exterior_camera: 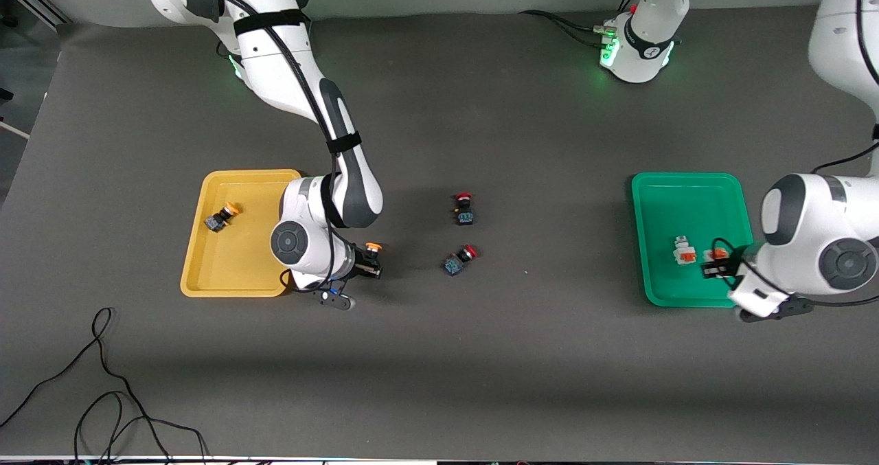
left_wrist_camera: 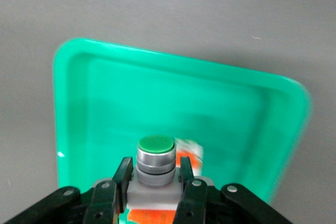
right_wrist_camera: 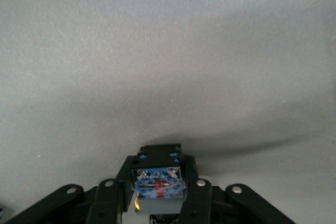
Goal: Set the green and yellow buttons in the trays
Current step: 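Place the green button in the green tray with the left gripper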
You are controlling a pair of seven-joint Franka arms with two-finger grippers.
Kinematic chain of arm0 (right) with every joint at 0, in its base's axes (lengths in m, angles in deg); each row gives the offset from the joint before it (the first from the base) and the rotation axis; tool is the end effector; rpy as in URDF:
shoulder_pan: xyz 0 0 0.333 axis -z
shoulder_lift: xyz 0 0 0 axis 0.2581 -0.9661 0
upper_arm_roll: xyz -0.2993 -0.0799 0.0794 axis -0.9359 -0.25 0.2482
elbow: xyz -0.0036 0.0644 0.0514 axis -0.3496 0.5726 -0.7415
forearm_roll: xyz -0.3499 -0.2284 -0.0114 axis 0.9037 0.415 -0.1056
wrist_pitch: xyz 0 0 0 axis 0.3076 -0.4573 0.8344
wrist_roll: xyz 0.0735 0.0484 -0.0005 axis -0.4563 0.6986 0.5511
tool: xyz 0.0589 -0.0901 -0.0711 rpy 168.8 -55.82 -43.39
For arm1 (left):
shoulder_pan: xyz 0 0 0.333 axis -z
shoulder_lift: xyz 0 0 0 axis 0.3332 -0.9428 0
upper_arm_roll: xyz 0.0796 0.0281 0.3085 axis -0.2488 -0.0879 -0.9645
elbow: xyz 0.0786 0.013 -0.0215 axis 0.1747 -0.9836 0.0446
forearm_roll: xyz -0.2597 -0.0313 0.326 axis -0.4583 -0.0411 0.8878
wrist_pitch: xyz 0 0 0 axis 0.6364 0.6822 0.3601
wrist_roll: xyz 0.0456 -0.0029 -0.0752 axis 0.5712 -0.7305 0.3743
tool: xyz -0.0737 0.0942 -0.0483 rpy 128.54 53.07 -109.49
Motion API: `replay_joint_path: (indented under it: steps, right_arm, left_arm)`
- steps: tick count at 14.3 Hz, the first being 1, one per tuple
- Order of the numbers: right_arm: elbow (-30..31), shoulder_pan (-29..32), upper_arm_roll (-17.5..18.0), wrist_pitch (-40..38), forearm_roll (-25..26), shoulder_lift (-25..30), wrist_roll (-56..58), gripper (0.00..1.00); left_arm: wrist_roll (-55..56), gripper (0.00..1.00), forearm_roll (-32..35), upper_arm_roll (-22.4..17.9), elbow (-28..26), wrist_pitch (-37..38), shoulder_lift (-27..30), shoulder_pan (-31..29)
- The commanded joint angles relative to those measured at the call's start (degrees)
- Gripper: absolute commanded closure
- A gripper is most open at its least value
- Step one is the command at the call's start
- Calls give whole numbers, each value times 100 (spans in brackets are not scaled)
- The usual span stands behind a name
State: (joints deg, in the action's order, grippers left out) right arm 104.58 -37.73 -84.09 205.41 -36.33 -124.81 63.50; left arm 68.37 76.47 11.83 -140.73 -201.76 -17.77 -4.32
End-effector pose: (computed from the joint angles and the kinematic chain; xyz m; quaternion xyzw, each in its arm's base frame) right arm 0.6382 0.2960 0.1422 -0.9793 0.1826 0.0553 0.0669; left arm 0.6634 0.0658 0.2225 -0.9920 -0.0749 0.0895 0.0487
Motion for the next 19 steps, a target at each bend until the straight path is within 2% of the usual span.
replay_joint_path:
  steps: [1,3,4,5,6,7,9,12,14,17,19]
  right_arm:
    - [-216,126,-321,-519,-64,303,183,100]
    - [-1041,459,-645,-1659,-73,330,183,100]
    - [-1454,618,-839,-2291,-73,417,174,100]
    - [-1806,758,-1058,-2898,-81,548,174,100]
    - [-2070,838,-1278,-3400,-73,741,165,100]
    - [-2265,865,-1541,-3832,-73,961,131,100]
    - [-2372,848,-1999,-4405,93,1453,183,100]
    - [-1821,690,-2027,-4767,1276,2323,840,100]
    - [-1110,663,-2045,-4654,1640,2631,921,100]
    - [199,672,-2062,-3533,1904,2826,1622,100]
    - [1113,655,-2045,-2427,1914,2817,1860,100]
  left_arm:
    - [-556,84,264,68,-650,-726,65,-389]
    - [-584,82,615,-11,-650,-910,-207,-425]
    - [-627,73,660,-20,-650,-920,-235,-451]
    - [-706,53,660,-20,-641,-877,-226,-469]
    - [-794,7,660,-20,-641,-842,-209,-469]
    - [-812,0,660,-20,-615,-754,-200,-469]
    - [-1135,0,608,-11,-475,-387,-51,-478]
    - [-1497,0,206,59,86,815,431,-469]
    - [-1926,0,-217,85,482,1520,765,-451]
    - [-2271,0,-832,68,747,2233,1485,-478]
    - [-2280,0,-1078,76,730,2401,2039,-478]
